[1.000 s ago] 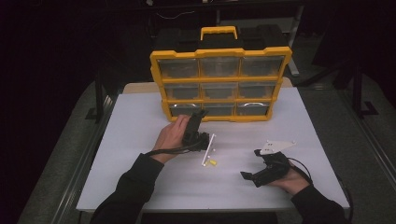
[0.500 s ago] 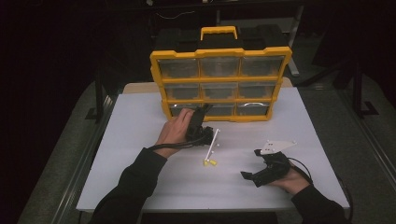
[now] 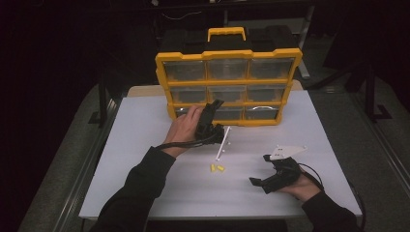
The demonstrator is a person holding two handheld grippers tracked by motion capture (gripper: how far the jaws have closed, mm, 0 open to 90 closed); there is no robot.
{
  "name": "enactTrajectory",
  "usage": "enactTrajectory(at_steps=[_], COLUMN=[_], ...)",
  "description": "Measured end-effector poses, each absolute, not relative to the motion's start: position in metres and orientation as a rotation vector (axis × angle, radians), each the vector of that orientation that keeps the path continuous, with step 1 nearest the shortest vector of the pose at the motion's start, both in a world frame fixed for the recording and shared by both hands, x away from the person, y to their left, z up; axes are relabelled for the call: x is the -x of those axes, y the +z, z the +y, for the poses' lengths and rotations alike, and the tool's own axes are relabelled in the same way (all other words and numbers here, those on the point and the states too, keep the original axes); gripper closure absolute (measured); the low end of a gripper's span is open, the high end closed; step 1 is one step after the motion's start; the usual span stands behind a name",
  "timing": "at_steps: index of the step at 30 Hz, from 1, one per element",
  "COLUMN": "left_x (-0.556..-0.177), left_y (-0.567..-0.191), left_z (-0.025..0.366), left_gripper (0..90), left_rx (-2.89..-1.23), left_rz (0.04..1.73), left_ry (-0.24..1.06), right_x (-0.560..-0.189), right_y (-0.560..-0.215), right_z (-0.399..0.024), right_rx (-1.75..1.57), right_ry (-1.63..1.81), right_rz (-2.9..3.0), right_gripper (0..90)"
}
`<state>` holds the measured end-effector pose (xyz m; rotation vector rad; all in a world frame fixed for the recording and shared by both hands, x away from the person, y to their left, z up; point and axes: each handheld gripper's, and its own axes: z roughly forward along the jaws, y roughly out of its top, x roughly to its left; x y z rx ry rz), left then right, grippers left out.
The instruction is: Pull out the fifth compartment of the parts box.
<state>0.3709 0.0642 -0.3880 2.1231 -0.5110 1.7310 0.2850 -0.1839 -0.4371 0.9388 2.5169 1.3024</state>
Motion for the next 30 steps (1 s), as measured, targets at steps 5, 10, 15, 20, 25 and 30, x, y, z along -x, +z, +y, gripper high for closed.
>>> enactTrajectory(at_steps=[5,10,15,20,25,30], left_x=[-0.374,-0.378,-0.382,-0.386,-0.390,-0.394], left_y=[-0.381,-0.376,-0.372,-0.367,-0.362,-0.359], left_z=[0.061,0.060,0.058,0.056,0.053,0.052], left_gripper=[0.1,0.1,0.2,0.2,0.2,0.3], left_rx=[-2.107,-2.094,-2.087,-2.075,-2.075,-2.081], left_rz=[-0.518,-0.517,-0.515,-0.510,-0.501,-0.486], left_ry=[1.752,1.772,1.786,1.796,1.807,1.822], right_x=[-0.285,-0.285,-0.285,-0.285,-0.285,-0.284], right_y=[-0.437,-0.437,-0.437,-0.437,-0.437,-0.437], right_z=[-0.184,-0.184,-0.184,-0.184,-0.184,-0.184], right_rx=[-0.941,-0.941,-0.941,-0.941,-0.943,-0.942], right_ry=[1.304,1.304,1.306,1.306,1.307,1.308], right_rz=[2.517,2.517,2.516,2.516,2.516,2.515], right_gripper=[0.0,0.0,0.0,0.0,0.0,0.0])
